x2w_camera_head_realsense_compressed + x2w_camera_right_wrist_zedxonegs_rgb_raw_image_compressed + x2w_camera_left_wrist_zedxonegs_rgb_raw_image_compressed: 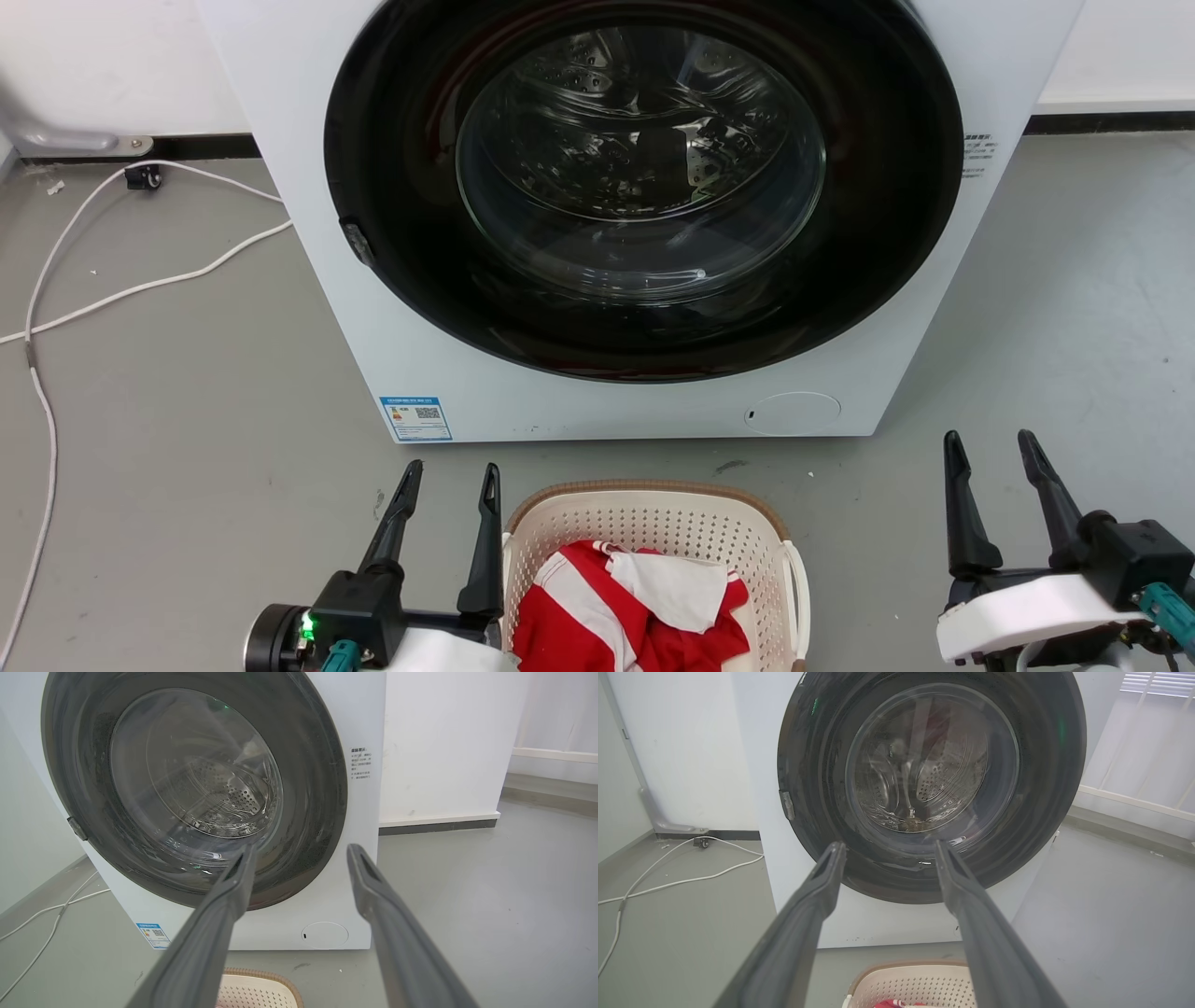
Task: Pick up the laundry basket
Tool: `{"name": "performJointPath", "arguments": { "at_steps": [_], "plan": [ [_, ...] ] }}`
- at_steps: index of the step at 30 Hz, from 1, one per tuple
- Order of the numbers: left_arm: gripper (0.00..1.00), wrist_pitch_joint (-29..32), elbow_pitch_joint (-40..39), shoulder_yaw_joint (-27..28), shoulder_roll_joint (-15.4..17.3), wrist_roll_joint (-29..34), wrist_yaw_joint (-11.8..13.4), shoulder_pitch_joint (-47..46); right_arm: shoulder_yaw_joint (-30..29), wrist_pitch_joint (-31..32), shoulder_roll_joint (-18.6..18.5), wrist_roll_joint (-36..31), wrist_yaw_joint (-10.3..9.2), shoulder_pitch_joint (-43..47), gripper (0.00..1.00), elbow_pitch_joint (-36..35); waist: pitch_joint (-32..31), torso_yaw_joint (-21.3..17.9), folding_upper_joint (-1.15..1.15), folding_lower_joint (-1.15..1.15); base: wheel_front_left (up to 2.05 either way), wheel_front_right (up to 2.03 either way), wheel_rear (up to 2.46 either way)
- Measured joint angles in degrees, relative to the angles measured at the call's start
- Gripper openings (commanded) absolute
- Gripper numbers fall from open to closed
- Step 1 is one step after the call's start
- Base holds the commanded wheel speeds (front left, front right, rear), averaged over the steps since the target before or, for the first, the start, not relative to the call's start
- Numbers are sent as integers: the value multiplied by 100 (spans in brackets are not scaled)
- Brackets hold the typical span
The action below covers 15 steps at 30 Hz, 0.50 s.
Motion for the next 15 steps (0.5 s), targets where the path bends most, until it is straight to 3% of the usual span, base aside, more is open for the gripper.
{"name": "performJointPath", "arguments": {
  "at_steps": [6, 15],
  "plan": [
    [100, -62, 96, 263, -148, 199, -374, 82, 32, -68, 0, -194, 0, 0, 100, 58, -15, -3, 0, 0, 0, 0, 0],
    [100, -108, 226, 394, -211, 493, -591, 124, 83, -115, 0, -357, 0, -1, 100, 89, -27, -21, 0, 0, 0, 0, 0]
  ]
}}
